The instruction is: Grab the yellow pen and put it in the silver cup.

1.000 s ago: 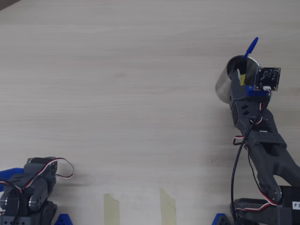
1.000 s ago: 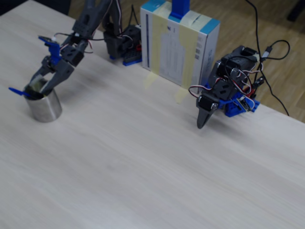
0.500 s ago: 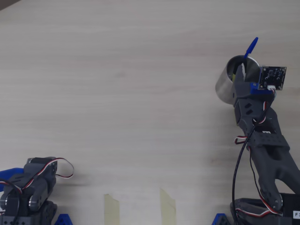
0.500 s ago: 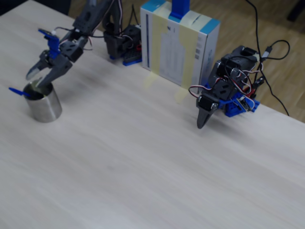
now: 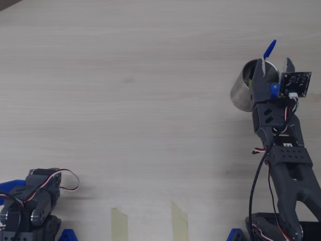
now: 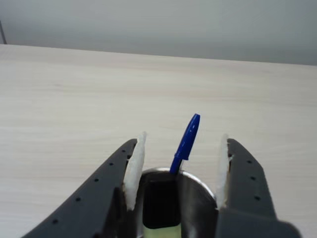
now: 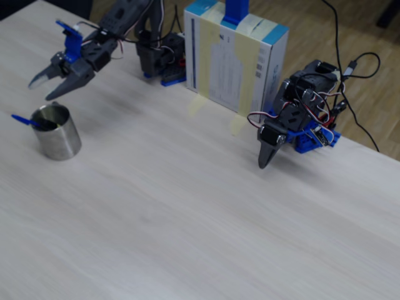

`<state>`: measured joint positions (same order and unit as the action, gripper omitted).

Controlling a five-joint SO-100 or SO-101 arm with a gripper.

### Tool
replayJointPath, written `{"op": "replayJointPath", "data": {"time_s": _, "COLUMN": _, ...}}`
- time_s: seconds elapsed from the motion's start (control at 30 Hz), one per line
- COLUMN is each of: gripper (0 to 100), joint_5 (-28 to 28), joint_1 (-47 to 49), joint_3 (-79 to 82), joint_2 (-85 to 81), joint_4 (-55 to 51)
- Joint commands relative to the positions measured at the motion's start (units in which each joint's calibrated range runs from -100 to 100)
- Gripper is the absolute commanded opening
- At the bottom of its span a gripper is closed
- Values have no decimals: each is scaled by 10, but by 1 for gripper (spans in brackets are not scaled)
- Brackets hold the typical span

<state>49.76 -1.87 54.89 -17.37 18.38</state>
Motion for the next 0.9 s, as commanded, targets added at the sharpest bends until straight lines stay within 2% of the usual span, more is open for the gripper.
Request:
{"op": "replayJointPath", "data": {"time_s": 0.0, "gripper": 20, "joint_5": -4, "joint_1": 8, "joint_3": 1, "joint_2": -44, "joint_4": 2}}
{"op": "replayJointPath", "data": {"time_s": 0.87, "gripper": 6, "joint_5": 1, "joint_1": 12, "joint_3": 230, "joint_2": -315, "joint_4": 2}}
